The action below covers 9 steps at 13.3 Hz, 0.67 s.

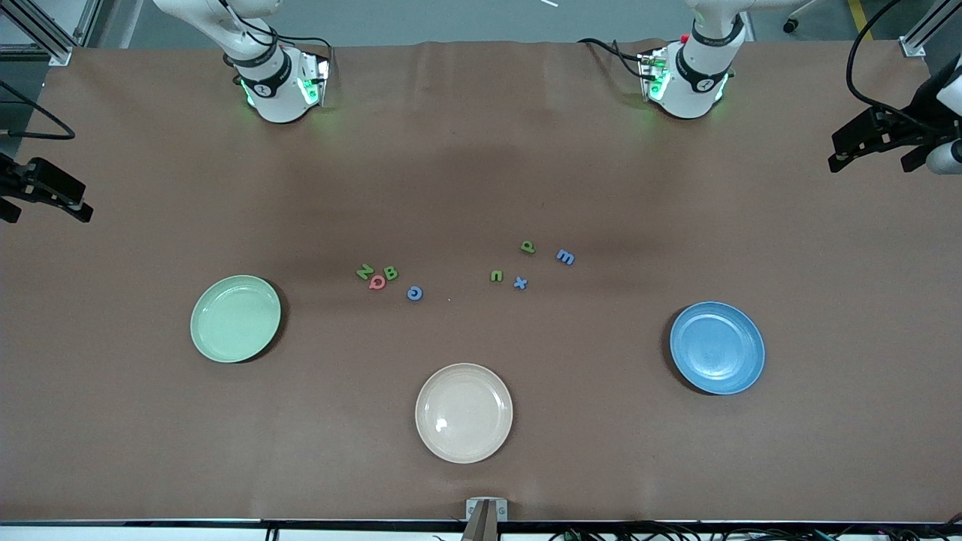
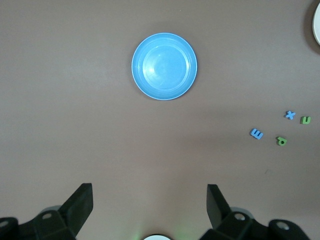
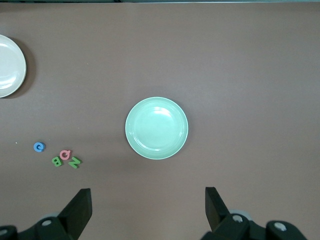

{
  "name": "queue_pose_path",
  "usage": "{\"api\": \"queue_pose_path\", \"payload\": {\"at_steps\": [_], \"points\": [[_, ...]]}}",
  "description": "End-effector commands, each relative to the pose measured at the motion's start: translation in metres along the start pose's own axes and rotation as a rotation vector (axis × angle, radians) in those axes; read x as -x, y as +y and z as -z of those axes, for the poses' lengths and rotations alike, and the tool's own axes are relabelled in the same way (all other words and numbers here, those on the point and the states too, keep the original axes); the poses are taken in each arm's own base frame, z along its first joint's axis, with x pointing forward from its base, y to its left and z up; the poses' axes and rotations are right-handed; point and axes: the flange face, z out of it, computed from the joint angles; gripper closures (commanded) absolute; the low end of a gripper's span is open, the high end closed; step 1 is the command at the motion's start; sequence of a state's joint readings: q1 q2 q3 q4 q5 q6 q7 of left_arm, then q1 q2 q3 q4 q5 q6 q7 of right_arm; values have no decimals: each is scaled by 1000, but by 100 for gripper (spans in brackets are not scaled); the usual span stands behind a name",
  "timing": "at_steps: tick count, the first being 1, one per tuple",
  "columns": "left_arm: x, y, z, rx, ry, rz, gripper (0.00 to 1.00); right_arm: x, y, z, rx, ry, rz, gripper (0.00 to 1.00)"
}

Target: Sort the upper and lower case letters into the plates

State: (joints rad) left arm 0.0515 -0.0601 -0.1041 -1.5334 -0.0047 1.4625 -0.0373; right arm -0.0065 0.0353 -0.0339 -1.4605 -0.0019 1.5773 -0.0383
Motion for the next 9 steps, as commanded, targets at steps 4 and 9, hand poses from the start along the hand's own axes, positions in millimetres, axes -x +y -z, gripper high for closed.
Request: {"api": "queue_pose_path", "payload": {"at_steps": [4,9], "points": [[0,0,0,8,-20,-6,0,3,-1,5,7,7,-1,0],[-32,6,-60,25,-116,14,0,-3,-53,-8,-13,-9,69,0]]}}
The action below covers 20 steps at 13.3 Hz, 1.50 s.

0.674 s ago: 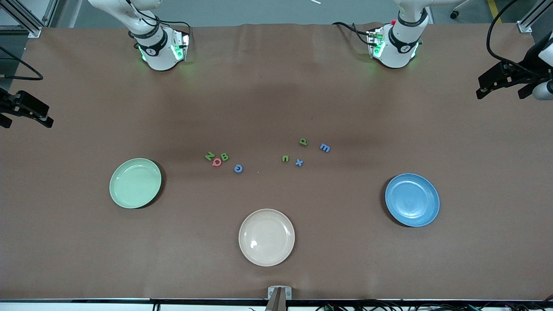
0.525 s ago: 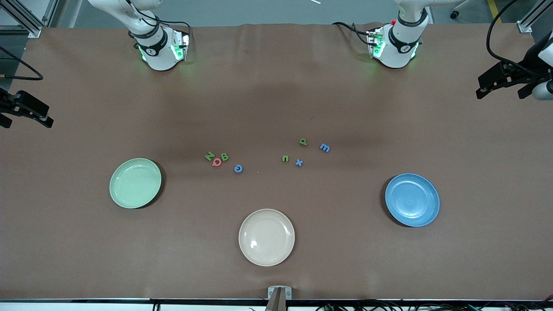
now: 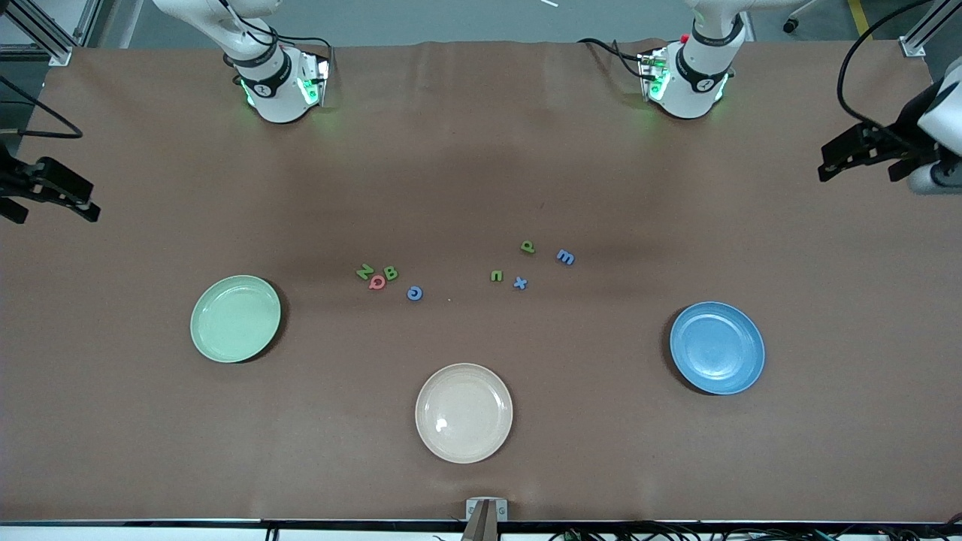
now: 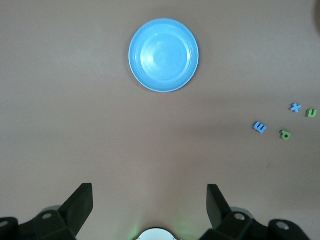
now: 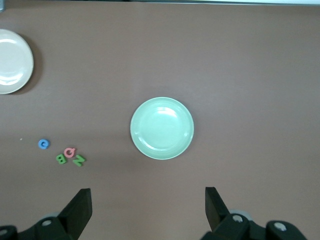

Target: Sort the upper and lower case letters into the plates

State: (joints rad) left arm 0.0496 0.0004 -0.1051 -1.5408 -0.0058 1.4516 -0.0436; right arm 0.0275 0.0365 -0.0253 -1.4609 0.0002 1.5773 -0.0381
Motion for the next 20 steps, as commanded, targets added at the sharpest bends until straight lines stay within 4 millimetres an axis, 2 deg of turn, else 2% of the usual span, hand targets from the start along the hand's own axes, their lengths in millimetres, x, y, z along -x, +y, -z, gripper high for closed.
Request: {"api": "queue_pose_path", "payload": {"at_steps": [1,3,6,9,12,14,16,18,19,20], "points": [[-21,18,-37,20,-36,32,0,-8,-45,-15,-9,-8,41,0],[-32,40,-76,21,-11,141,0,-19,-74,-26,-24,16,29,0],[-57,67,-149,32,-20,238,0,-18,-100,-48,-15,-33,68,0],[-66,115,-209,46,-18,332,0,-31,-121,-88,3,-86,102,0],[-67,168,-270,59,-6,406,0,-31,-153,-107,34,-106,155,0],[-65,210,-313,73,-6,482,0,-38,-173,-143,31,-135,136,0],[-61,246,-348,90,0,587,0,-32,-213,-180,33,-124,98,0],[-48,268,-374,85,-14,685,1,-25,-246,-216,35,-110,45,0],[-39,269,-381,70,-29,718,3,-24,-256,-234,34,-114,43,0],[-28,272,-391,50,-44,736,9,-20,-274,-253,13,-139,13,0]]}}
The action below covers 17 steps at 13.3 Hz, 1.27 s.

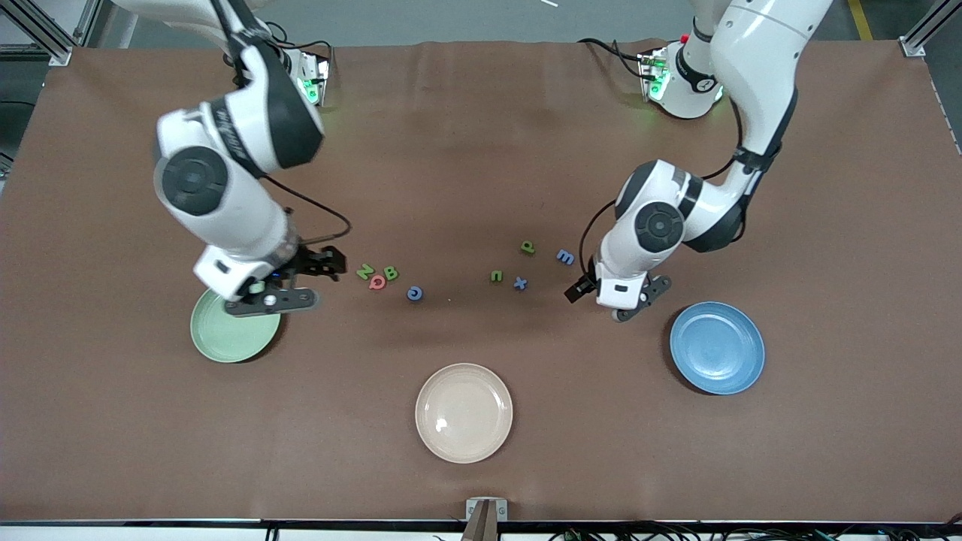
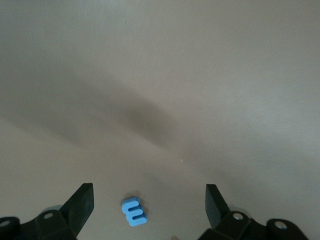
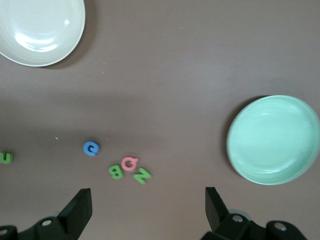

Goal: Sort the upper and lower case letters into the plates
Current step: 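Grasp the blue E with the left gripper while the right gripper grasps the blue c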

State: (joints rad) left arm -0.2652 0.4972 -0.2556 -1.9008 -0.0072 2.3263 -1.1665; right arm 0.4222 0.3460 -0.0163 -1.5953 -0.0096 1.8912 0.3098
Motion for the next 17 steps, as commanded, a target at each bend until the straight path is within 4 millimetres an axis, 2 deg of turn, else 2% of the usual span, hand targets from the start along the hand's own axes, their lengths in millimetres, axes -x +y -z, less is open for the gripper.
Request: {"api": "queue_pose_path", "payload": {"at_steps": [1,2,5,8,10,11,13,16,17], "points": [[26,-13,-20,-49,2,58,15,-3,-27,-44,-67,-34,-85,0],[42,-13,-30,-58,2,66,23,-10,-31,-69,-105,-42,-107,0],[62,-30,-54,-35,13,111,30,-18,-53,-122,-113,-25,-99,0],[68,-35,-67,-8,19,109,35,-16,-71,-167,-100,-44,-82,0],[68,-36,-71,-14,15,110,46,-12,-81,-185,-94,-50,-90,0],[67,-36,-73,-16,14,112,50,-7,-93,-194,-88,-58,-91,0],[65,-37,-76,-18,11,117,60,-2,-105,-204,-82,-59,-106,1],[63,-34,-85,10,11,118,80,5,-119,-221,-77,-58,-102,3],[61,-32,-81,20,15,118,88,7,-124,-226,-75,-56,-96,4]]}}
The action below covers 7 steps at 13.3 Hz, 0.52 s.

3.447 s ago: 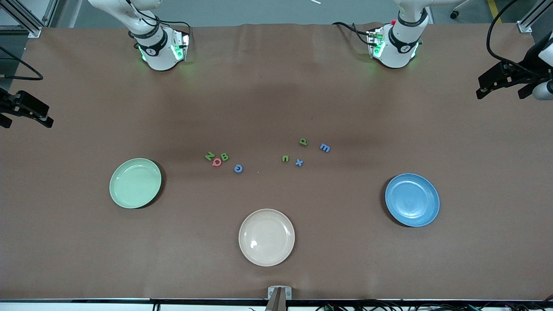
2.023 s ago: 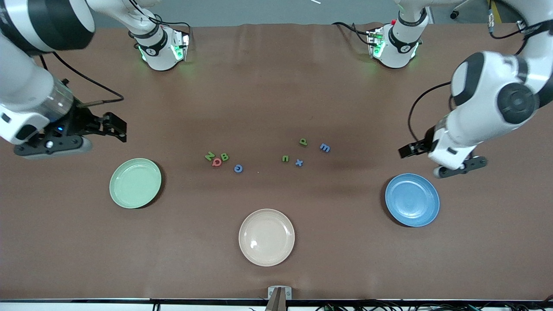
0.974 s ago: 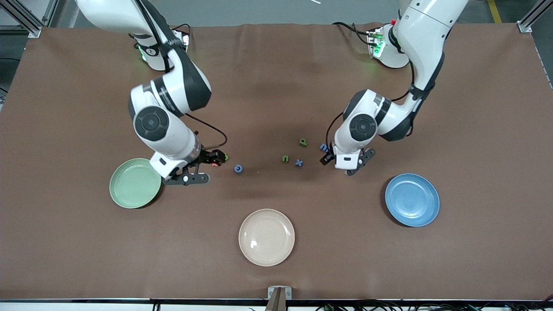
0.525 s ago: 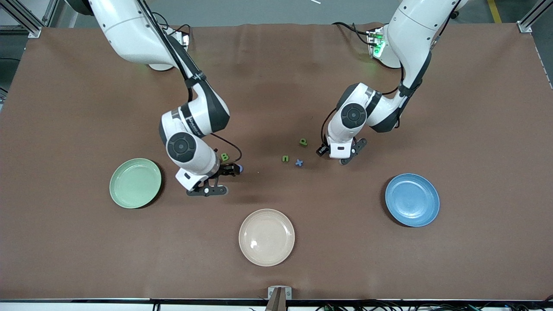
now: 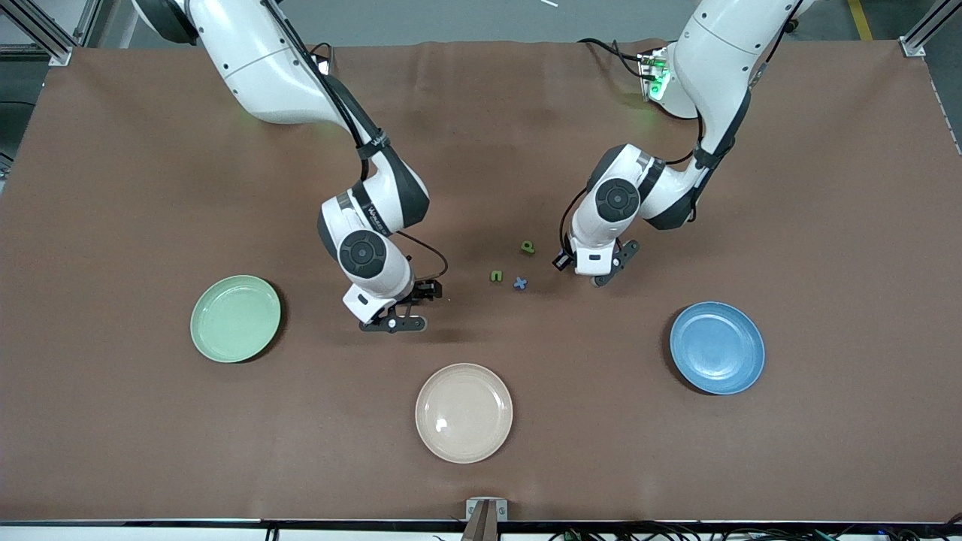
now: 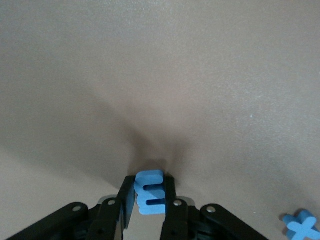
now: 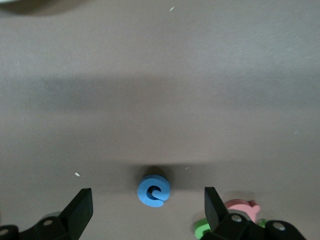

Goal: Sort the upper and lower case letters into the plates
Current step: 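Grasp the blue E with the left gripper while the right gripper grasps the blue c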

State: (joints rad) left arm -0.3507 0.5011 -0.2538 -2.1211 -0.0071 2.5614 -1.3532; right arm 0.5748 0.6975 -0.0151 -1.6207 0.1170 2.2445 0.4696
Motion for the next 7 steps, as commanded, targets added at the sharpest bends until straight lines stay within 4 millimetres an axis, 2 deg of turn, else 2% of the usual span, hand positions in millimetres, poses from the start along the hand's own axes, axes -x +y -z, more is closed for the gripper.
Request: {"api": "queue_pose_path", "payload": {"at_steps": [1,3,5,7], "points": [[-8,2,5,36,17,11,95,3,-6,-14,-7,7,-15,5],[-36,2,41,88,47,48,100,5,-3,-22,-8,13,-17,8],[-83,-7,79,140,90,69,100,7,-1,-26,-3,14,-13,12],[-130,-18,103,152,131,64,100,7,0,-27,2,10,-14,18]]}}
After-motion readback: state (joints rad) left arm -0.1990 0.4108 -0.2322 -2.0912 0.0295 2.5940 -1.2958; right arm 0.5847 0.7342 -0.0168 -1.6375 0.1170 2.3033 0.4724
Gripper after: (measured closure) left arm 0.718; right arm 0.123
